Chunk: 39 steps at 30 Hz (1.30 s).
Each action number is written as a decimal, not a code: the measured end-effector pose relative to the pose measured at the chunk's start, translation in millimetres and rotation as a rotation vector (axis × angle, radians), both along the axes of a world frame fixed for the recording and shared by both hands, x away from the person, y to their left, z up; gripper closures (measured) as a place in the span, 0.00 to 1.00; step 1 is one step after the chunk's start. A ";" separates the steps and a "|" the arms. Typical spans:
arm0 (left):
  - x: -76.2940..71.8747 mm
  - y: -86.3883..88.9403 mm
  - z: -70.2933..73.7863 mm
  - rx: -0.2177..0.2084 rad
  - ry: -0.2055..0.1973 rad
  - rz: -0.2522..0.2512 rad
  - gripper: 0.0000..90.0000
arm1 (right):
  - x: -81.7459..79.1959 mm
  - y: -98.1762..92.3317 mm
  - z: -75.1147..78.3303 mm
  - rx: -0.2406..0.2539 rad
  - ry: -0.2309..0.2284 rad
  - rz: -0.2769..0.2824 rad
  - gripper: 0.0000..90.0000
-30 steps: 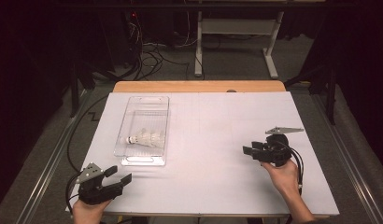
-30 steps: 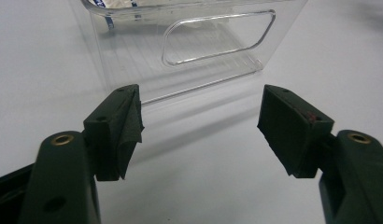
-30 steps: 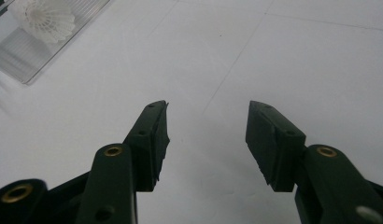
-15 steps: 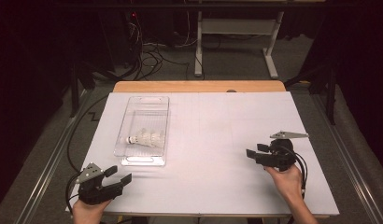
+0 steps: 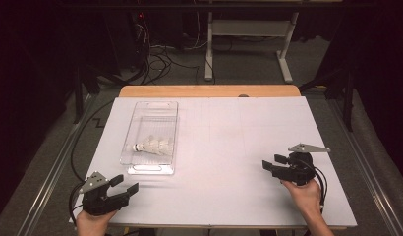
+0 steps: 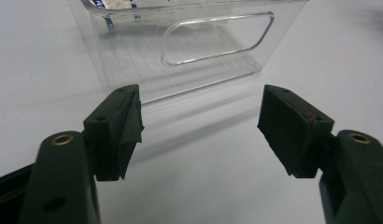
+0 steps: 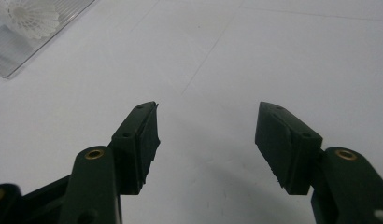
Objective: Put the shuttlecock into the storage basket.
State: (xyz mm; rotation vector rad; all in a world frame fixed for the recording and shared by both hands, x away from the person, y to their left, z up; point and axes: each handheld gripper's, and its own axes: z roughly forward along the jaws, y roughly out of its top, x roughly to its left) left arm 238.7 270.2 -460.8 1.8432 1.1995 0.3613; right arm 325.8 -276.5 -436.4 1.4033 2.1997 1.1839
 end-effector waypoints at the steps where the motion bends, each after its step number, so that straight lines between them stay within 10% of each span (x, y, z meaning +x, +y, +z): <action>1: 0.1 0.0 0.0 0.001 0.000 -0.001 0.35 | -1.1 -0.6 -0.4 -0.003 -0.006 -0.001 0.44; 39: -0.5 0.7 0.6 -0.017 -0.003 -0.007 0.34 | -31.2 -15.6 -15.6 0.031 -0.100 -0.015 0.38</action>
